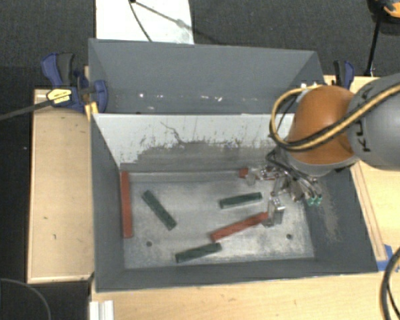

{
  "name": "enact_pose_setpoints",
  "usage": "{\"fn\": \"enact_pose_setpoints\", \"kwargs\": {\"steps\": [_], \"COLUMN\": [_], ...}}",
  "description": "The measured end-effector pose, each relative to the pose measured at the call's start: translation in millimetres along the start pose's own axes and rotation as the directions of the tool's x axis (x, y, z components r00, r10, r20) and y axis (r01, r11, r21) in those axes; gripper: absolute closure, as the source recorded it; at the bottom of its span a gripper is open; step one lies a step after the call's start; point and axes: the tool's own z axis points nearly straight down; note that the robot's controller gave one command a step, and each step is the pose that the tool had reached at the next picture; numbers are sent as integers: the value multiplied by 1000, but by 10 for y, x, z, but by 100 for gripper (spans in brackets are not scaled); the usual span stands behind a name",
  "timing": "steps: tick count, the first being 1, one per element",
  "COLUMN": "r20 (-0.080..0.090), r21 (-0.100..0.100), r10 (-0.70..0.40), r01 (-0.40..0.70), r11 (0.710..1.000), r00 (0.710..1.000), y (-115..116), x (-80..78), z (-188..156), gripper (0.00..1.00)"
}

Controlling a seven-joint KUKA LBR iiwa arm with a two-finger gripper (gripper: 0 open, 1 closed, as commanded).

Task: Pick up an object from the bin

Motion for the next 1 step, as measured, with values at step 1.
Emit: {"fn": "enact_pose_setpoints", "kwargs": {"steps": [1], "r20": [1], "r21": [1], "r10": [-63], "r01": [63], "r11": [998], "r00": [998], "y": [402], "x": [252], "z": [-198], "gripper": [0]}}
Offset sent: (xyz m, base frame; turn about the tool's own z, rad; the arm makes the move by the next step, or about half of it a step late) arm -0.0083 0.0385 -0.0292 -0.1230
